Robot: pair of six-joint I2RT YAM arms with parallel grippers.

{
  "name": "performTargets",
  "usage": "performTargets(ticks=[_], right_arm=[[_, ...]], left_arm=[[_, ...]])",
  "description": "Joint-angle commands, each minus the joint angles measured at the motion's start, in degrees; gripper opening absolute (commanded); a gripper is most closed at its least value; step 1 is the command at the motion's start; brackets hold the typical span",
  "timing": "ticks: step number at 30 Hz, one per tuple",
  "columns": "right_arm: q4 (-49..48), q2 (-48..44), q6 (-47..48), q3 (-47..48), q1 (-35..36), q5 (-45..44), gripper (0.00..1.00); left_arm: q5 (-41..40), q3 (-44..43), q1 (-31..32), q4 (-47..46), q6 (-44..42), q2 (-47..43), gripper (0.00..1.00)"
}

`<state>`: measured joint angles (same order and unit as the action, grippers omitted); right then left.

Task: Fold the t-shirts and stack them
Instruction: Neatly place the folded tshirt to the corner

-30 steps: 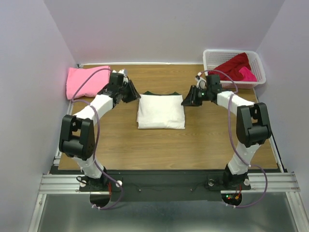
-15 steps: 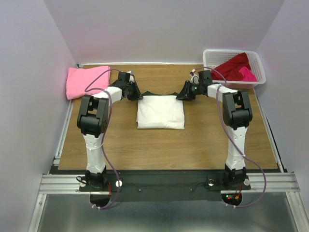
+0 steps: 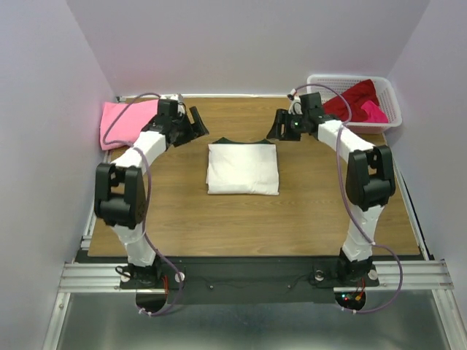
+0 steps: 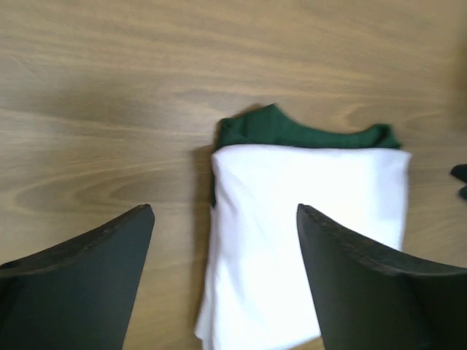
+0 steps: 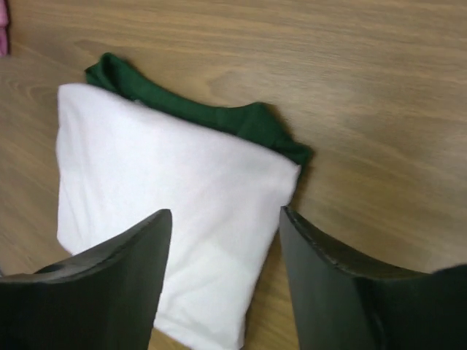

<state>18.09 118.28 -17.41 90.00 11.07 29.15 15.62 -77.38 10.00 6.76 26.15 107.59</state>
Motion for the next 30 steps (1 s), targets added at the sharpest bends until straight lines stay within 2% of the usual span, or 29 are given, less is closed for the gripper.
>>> performTargets(ticks=[1,5,6,12,14,23,30], right_arm=[[6.2,-9.5,7.0,-0.1,9.9,-8.4,0.71],[9.8,-12.3,10.0,-0.8,21.0,-19.4,0.73],[10.6,-12.4,10.7,-0.8,25.5,-21.6,0.73],[12.4,-7.7,12.1,3.2,38.4,-32.5,0.71],[12.8,-4.7,13.6,5.8,41.0,-35.2,0.71],[14.1,5.4,16.5,13.6,46.0,-39.8,0.71],[14.3,10.7,19.8,15.1,48.2,-45.0,0.63]], left_arm=[[-5.7,3.0,0.1,3.0,-1.6,-14.5,0.95],[-14.2,11.4,-1.0,7.9,-0.9,-25.7,0.97],[-16.9,14.3,-1.5,10.4,-0.4,-28.3,0.97],[-15.9,27.2,-8.5,11.0,-0.2,-36.3,0.97],[-12.1,30.1,-9.6,10.0,-0.7,-37.9,0.97],[-8.9,34.7,-11.8,7.3,0.4,-37.8,0.96],[-6.9,34.8,-11.8,7.1,1.0,-36.8,0.96]])
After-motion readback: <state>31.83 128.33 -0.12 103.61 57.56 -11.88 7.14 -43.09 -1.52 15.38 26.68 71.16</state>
